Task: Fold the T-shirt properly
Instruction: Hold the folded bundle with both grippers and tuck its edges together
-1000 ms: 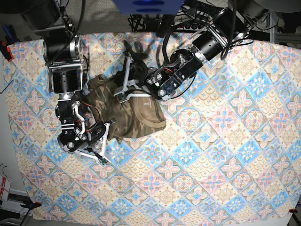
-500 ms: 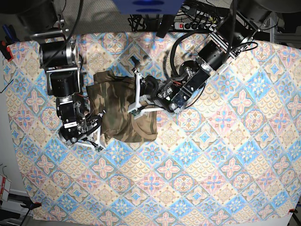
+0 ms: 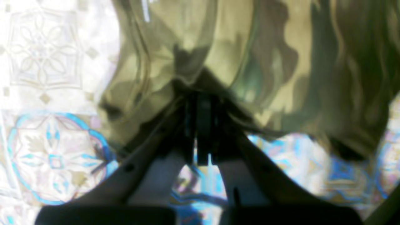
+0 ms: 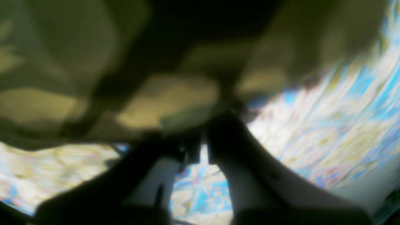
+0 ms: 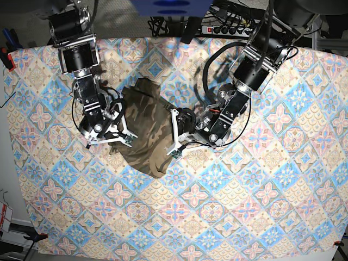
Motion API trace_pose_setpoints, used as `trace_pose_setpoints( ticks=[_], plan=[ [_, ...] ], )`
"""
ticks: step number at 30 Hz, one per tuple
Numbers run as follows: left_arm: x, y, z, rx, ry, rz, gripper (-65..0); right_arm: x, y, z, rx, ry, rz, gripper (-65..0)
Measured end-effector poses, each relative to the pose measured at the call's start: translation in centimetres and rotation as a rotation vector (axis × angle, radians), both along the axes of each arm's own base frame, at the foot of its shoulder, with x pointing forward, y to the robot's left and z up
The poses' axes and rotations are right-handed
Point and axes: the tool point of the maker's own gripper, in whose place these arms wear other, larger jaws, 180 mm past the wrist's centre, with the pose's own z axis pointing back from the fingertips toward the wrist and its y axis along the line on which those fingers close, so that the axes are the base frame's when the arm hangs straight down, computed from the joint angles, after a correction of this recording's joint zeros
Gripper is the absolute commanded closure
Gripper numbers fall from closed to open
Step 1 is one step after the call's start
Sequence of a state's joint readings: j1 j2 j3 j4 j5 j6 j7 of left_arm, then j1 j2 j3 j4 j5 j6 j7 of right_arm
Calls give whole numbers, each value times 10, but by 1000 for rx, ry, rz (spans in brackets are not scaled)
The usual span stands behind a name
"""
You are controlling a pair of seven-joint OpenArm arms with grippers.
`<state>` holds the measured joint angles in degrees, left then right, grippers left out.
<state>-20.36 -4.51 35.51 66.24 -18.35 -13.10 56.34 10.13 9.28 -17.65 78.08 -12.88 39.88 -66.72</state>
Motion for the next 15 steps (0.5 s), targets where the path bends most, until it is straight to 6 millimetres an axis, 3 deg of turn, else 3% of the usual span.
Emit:
trace_pose_setpoints(
  ticks=[2, 6, 10, 15],
  plan=[
    [7, 2, -13, 4, 24, 27, 0, -4, 8, 4, 12, -13, 19, -37],
    [33, -8, -18, -44, 7, 76, 0, -12, 24, 1, 24, 0, 20, -37],
    [50, -20, -15, -69, -16, 96, 0, -23, 33, -5, 42, 21, 22, -37],
    [58, -25, -8, -58, -22, 87, 0, -47, 48, -18, 43, 71, 82, -36]
  ],
)
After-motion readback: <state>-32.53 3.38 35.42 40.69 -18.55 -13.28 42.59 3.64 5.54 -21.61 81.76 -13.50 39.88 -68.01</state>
